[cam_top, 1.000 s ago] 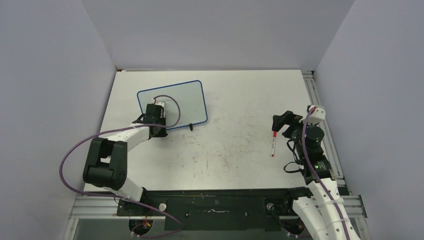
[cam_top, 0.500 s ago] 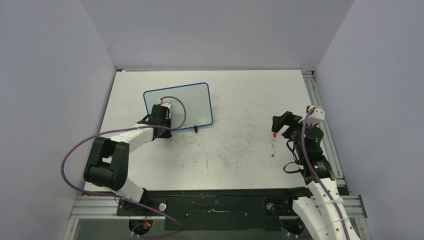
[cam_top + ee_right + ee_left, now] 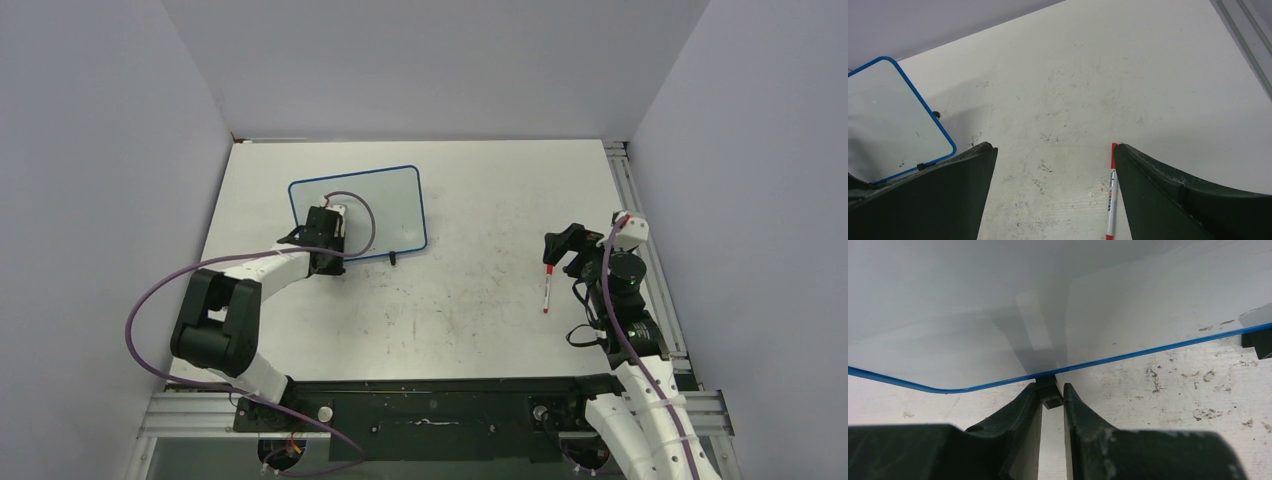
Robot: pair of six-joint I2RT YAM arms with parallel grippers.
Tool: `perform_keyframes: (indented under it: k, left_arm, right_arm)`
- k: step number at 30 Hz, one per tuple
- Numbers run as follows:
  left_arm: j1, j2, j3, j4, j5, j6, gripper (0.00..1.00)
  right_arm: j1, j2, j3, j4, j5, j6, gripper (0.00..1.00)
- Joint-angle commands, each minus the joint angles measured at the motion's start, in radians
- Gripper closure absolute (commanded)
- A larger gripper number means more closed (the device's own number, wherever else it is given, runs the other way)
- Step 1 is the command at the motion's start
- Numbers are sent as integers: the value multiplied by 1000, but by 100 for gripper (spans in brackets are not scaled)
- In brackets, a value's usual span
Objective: Write a sentence on the whiteboard
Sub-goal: Move the whiteboard to the center of the board.
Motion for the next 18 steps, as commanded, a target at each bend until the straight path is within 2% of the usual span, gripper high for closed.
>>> perform_keyframes:
  k: [1, 6, 9, 13, 18]
  left_arm:
    - [-38, 40, 33, -9, 96, 36, 100]
    - [-40, 48, 41, -19, 81, 27, 98]
    - [-40, 41, 40, -21, 69, 16, 87]
    - [-38, 29, 43, -33, 60, 6, 80]
    - [-38, 9, 38, -38, 58, -2, 65]
  right_arm:
    - [-5, 1, -6, 29, 19, -13, 10]
    - [-5, 2, -7, 29, 19, -13, 10]
    - [-6, 2, -7, 28, 19, -14, 10]
    - [-5, 2, -6, 28, 19, -15, 10]
    - [-5, 1, -7, 28, 19, -15, 10]
